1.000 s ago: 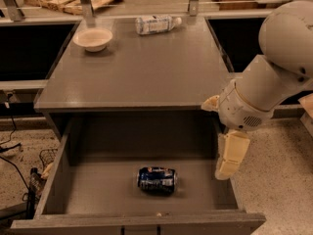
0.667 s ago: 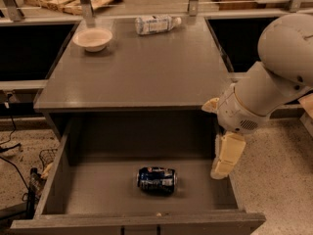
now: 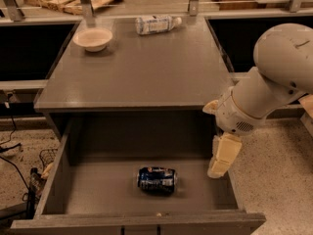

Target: Pick pepsi can from top drawer and place on counter

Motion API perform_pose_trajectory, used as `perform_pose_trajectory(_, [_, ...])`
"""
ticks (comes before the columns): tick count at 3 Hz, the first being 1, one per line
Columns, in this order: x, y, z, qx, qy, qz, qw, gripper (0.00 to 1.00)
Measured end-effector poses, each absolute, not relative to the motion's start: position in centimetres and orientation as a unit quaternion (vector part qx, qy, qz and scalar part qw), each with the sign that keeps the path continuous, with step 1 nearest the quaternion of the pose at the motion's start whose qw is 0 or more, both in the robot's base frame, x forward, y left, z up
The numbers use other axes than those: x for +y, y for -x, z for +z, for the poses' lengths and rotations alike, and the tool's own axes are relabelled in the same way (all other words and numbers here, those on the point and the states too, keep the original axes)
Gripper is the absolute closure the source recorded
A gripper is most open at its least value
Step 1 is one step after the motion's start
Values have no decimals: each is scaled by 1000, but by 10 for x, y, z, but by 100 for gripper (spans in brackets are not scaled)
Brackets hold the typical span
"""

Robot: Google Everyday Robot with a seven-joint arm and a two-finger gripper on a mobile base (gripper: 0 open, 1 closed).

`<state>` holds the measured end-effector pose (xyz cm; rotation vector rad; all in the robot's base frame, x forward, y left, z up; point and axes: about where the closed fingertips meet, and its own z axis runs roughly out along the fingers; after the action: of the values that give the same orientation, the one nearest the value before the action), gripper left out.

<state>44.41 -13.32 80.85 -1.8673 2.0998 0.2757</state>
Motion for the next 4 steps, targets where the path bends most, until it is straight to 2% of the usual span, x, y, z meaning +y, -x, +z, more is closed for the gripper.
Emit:
perform_pose_trajectory(2, [-109, -445, 756, 725, 656, 156, 140, 0])
perform_pose_trajectory(4, [-98, -442, 755, 712, 666, 167, 146, 0])
